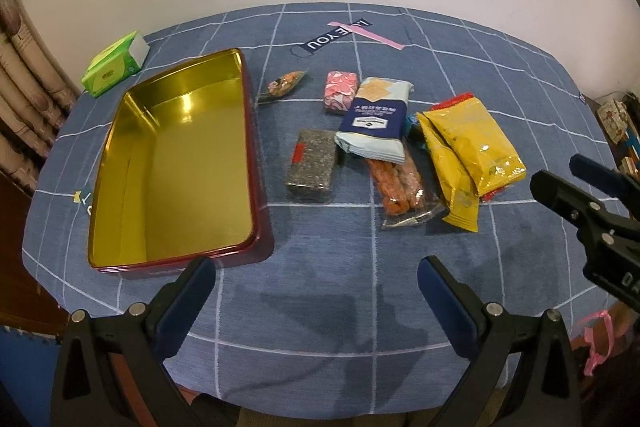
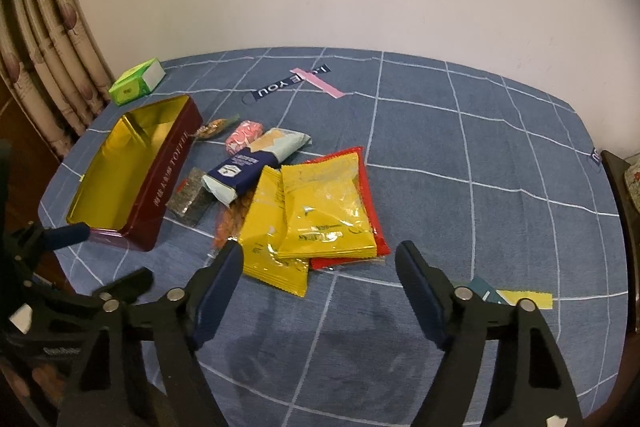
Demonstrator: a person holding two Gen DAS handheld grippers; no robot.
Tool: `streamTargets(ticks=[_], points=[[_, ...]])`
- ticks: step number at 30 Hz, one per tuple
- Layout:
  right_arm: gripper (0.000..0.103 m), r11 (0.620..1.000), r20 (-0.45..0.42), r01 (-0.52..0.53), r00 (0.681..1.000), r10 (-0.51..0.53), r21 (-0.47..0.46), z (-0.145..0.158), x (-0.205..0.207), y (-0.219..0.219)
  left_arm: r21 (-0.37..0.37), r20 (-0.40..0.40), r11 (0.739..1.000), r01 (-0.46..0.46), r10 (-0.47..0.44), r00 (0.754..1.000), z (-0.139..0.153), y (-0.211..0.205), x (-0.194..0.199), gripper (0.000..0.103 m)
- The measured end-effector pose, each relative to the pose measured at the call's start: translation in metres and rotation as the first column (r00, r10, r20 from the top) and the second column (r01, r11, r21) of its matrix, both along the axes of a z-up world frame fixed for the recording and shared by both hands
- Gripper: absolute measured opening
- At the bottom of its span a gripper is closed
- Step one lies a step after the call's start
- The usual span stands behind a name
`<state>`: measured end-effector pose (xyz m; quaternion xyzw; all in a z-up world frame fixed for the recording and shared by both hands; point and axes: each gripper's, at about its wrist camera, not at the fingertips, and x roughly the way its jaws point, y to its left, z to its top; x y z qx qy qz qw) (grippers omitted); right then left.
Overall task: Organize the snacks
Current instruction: 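Grasp the yellow WANT WANT bag with the right gripper and lift it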
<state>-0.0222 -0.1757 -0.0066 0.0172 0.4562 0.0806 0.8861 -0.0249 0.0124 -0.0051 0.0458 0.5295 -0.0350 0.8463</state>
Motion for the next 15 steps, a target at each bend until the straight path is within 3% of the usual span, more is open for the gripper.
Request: streamTargets(ticks=[15], points=[[0.068, 0.998, -0.064, -0.037, 0.997, 0.034, -0.041, -0.023, 0.048, 0.004, 0.006, 0.0, 1.0, -0.001, 0.001, 1.0, -0.002, 0.003, 0.011, 0.103]])
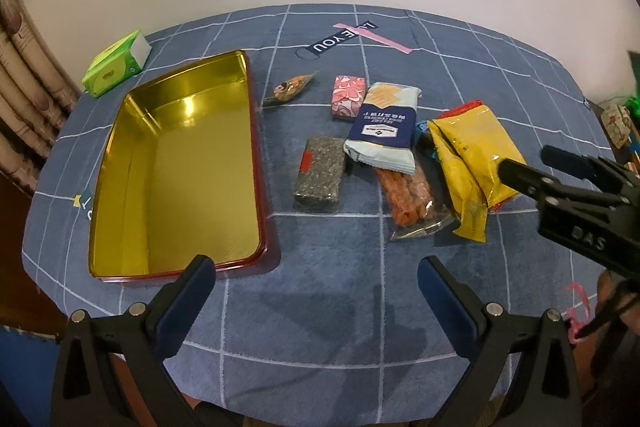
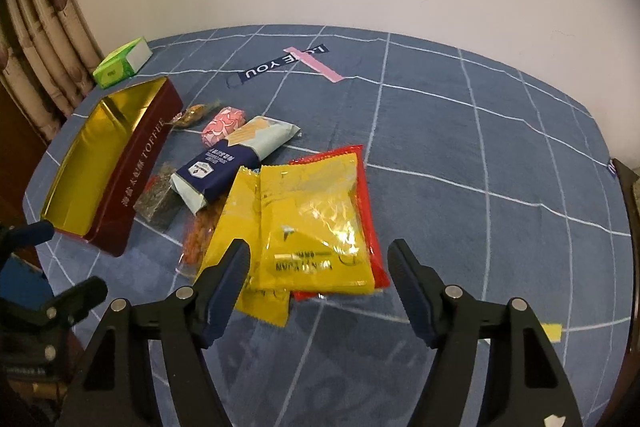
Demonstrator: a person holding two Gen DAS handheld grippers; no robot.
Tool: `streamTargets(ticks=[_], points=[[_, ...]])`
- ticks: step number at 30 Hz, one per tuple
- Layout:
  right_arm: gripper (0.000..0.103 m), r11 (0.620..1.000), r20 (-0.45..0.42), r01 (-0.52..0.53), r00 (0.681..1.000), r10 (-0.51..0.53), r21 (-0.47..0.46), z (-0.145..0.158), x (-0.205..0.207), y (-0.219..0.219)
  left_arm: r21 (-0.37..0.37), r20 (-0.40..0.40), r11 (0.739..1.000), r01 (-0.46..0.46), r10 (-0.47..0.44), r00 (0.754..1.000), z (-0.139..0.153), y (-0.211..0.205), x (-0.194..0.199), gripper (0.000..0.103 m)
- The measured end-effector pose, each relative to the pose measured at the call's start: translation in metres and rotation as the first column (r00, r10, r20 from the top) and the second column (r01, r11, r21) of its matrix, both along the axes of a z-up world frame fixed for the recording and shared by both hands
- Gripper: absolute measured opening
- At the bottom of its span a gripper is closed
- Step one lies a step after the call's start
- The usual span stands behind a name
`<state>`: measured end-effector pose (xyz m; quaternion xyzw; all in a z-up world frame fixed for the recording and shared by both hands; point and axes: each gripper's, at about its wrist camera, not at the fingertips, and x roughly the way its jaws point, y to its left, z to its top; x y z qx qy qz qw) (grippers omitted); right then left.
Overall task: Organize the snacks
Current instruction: 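Grasp the yellow WANT WANT bag with the right gripper and lift it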
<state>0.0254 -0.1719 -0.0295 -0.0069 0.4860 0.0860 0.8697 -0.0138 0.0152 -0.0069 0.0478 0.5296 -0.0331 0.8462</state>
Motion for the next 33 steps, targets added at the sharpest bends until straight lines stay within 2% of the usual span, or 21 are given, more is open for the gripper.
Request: streamTargets(ticks=[8, 11, 16, 20, 33], points=[[0.068, 0.999, -0.027, -0.041, 0.999, 0.04, -0.023, -0.013, 0.019, 0.009, 0.003, -0.013, 1.0, 0.011, -0.011, 1.0, -0.005, -0.007, 0.007, 0.103], [0.063, 0.998, -0.044, -0.06, 0.997, 0.058, -0.03, -0.019, 0.024, 0.012, 0.002, -0.019, 1.0, 0.01, -0.01, 1.0, -0.007, -0.008, 0.009, 0.103], [0.061, 0.995, -0.036, -0.089, 0.995, 0.088, -0.042, -0.023, 0.028, 0.016, 0.006, -0.024, 1.0, 0.009, -0.009, 1.0, -0.008, -0.011, 0.012, 0.103], [0.053, 0.994, -0.026, -0.098, 0.995, 0.097, -0.038, -0.022, 0.028, 0.017, 0.007, -0.029, 1.0, 0.008, -0.007, 1.0, -0.01, -0.012, 0.014, 0.103], [0.053, 0.999, 0.03, -0.044, 0.999, 0.044, -0.007, -0.009, 0.017, -0.008, 0.021, -0.015, 1.0, 0.018, -0.018, 1.0, -0.004, -0.027, 0.012, 0.103]])
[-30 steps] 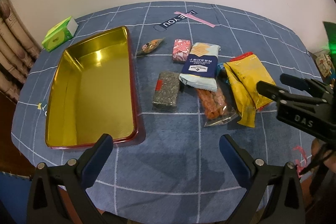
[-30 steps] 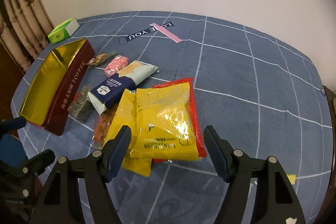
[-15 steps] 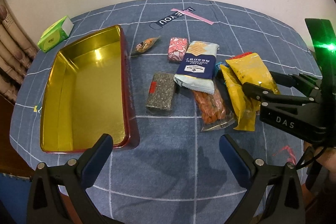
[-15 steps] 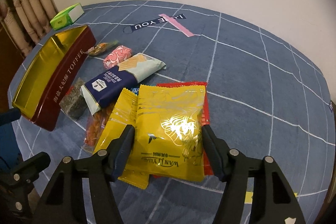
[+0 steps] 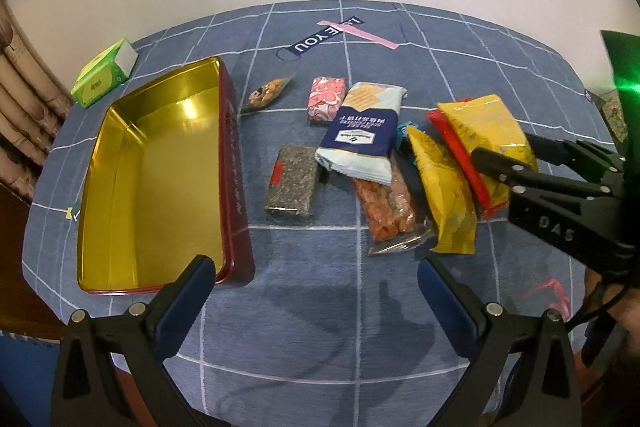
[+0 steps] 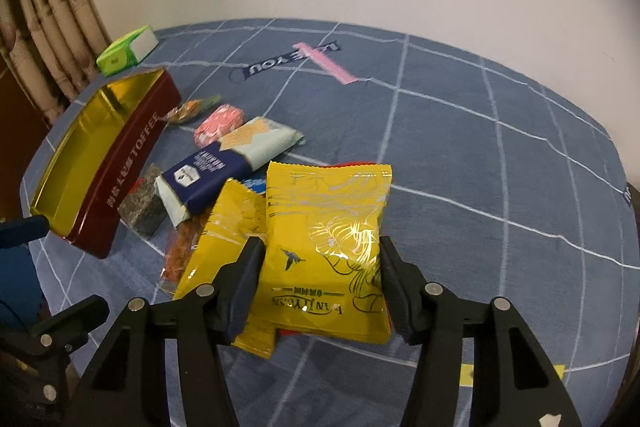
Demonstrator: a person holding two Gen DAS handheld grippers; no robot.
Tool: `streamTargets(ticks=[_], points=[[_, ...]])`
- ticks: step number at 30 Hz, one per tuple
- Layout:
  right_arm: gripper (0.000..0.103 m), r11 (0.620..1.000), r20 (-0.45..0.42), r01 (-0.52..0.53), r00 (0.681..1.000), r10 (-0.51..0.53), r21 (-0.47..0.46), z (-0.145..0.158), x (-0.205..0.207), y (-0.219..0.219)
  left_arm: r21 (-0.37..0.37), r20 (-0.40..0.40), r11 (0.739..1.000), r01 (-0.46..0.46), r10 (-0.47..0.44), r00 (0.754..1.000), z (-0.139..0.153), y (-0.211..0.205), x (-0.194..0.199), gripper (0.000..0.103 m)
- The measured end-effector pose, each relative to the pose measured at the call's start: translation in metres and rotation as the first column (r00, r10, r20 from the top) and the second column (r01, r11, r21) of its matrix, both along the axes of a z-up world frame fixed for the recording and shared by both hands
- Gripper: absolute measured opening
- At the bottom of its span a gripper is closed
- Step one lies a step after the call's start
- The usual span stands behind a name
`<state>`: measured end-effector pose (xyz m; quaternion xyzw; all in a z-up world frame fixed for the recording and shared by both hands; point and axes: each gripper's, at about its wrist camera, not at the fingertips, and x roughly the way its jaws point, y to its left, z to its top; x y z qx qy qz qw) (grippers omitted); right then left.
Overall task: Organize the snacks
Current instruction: 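Grasp the yellow WANT WANT bag with the right gripper and lift it, then grasp the second yellow bag with the left gripper while the right gripper holds its yellow bag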
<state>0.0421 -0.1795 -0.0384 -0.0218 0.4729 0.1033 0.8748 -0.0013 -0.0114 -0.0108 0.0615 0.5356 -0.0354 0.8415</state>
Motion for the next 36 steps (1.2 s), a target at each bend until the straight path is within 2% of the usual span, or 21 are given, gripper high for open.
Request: streamTargets(ticks=[4, 8, 12, 14, 19, 25, 26, 27, 30, 36], points=[[0.053, 0.998, 0.022, 0.045, 0.999, -0.044, -0.037, 0.004, -0.007, -0.025, -0.011, 0.004, 1.0, 0.017, -0.017, 1.0, 0.002, -0.011, 0.0, 0.103], [0.053, 0.993, 0.013, 0.109, 0.994, -0.108, -0.034, -0.001, -0.014, -0.057, -0.035, -0.003, 0.998, 0.045, -0.045, 0.999, 0.002, -0.023, 0.001, 0.102], [0.053, 0.984, -0.001, 0.174, 0.985, -0.174, -0.03, -0.012, -0.019, -0.087, -0.051, -0.014, 0.997, 0.064, -0.064, 0.998, -0.001, -0.032, 0.006, 0.085], [0.053, 0.979, -0.004, 0.201, 0.98, -0.201, -0.035, -0.018, -0.021, -0.1, -0.06, -0.02, 0.996, 0.066, -0.068, 0.998, -0.002, -0.036, 0.01, 0.083], [0.053, 0.968, -0.008, 0.245, 0.969, -0.246, -0.045, -0.029, -0.023, -0.122, -0.11, -0.02, 0.99, 0.086, -0.089, 0.996, -0.003, -0.046, 0.019, 0.082], [0.053, 0.961, -0.033, 0.275, 0.961, -0.275, -0.021, -0.041, -0.024, -0.137, -0.19, -0.041, 0.979, 0.072, -0.082, 0.996, -0.01, -0.048, 0.032, 0.081], [0.053, 0.961, -0.036, 0.277, 0.96, -0.277, -0.02, -0.043, -0.026, -0.139, -0.201, -0.046, 0.977, 0.07, -0.08, 0.996, -0.011, -0.048, 0.034, 0.079], [0.053, 0.96, -0.036, 0.279, 0.959, -0.28, -0.012, -0.043, -0.026, -0.14, -0.211, -0.05, 0.975, 0.066, -0.078, 0.996, -0.012, -0.048, 0.036, 0.069], [0.053, 0.959, -0.035, 0.284, 0.958, -0.284, -0.001, -0.044, -0.027, -0.141, -0.233, -0.083, 0.971, 0.055, -0.076, 0.994, -0.019, -0.048, 0.041, 0.059], [0.053, 0.957, -0.025, 0.291, 0.957, -0.291, 0.01, -0.046, -0.026, -0.143, -0.26, -0.107, 0.965, 0.045, -0.075, 0.991, -0.026, -0.049, 0.044, 0.058]])
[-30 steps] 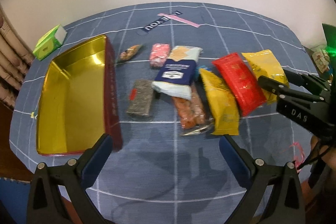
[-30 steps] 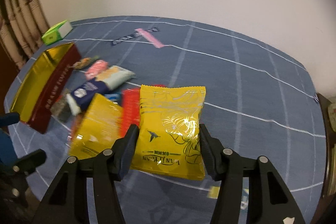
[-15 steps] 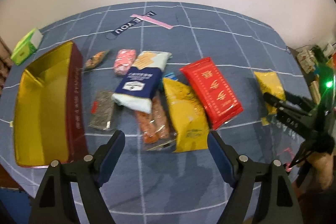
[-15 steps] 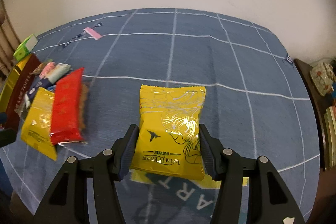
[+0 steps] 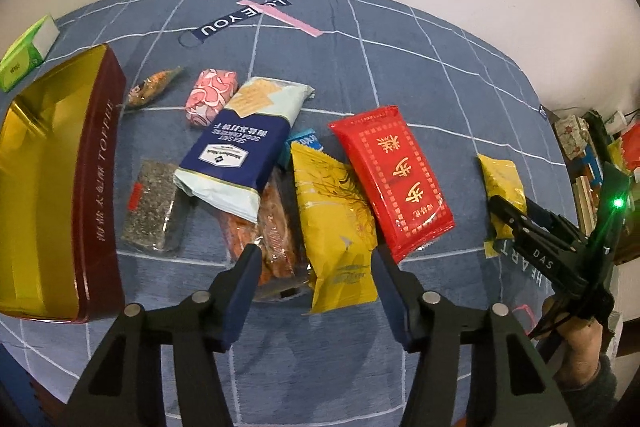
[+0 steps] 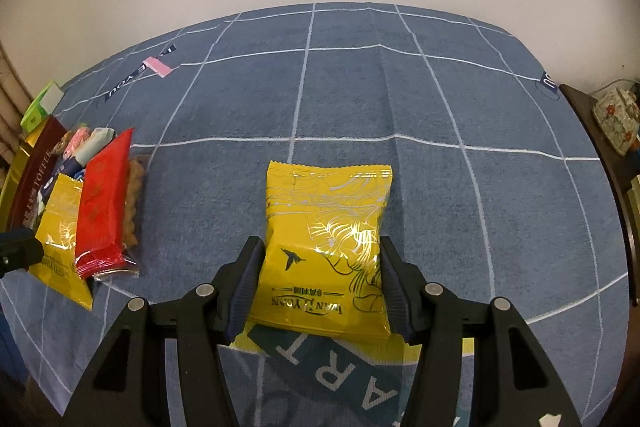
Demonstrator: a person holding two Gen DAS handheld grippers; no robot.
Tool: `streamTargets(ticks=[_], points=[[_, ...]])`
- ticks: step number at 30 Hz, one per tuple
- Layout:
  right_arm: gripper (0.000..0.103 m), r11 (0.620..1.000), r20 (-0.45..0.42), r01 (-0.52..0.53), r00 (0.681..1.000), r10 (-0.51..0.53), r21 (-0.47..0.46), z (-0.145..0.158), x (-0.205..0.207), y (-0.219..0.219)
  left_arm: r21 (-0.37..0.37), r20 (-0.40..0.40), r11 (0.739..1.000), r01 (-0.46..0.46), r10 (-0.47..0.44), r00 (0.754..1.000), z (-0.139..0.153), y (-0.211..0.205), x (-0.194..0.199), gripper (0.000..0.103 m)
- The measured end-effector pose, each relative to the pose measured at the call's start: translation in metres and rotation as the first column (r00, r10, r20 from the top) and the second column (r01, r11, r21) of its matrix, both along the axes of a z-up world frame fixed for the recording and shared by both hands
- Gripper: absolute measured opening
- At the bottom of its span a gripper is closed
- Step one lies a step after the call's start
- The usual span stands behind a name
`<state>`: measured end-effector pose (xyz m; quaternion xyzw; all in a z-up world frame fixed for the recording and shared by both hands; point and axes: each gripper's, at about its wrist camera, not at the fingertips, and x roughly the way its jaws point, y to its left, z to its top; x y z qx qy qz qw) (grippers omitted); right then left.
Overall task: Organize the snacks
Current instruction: 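Grasp the second yellow bag with the left gripper while the right gripper holds its yellow bag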
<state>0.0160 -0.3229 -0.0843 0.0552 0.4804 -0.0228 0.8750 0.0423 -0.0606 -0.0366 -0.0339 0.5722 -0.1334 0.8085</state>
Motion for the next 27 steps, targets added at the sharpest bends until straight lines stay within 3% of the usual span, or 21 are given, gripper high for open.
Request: streamTargets(ticks=[9, 15, 18, 27], points=[[0.054, 1.0, 0.01, -0.009, 1.0, 0.009, -0.011, 0.0, -0.001, 0.001, -0.058, -0.028, 0.998, -0.003, 0.002, 1.0, -0.006, -0.004, 0.008, 0.039], [0.055, 1.0, 0.01, -0.014, 1.0, 0.015, -0.02, -0.001, 0.0, 0.002, -0.064, -0.021, 0.998, 0.009, -0.01, 1.0, -0.006, -0.009, 0.012, 0.037], [0.055, 1.0, 0.01, -0.016, 1.0, 0.016, -0.019, -0.001, 0.0, 0.002, -0.07, -0.017, 0.998, 0.008, -0.01, 1.0, -0.006, -0.01, 0.013, 0.025], [0.056, 1.0, 0.009, -0.016, 1.0, 0.016, -0.022, -0.001, 0.0, 0.003, -0.082, -0.053, 0.996, -0.025, 0.021, 0.998, -0.015, -0.01, 0.017, 0.025]])
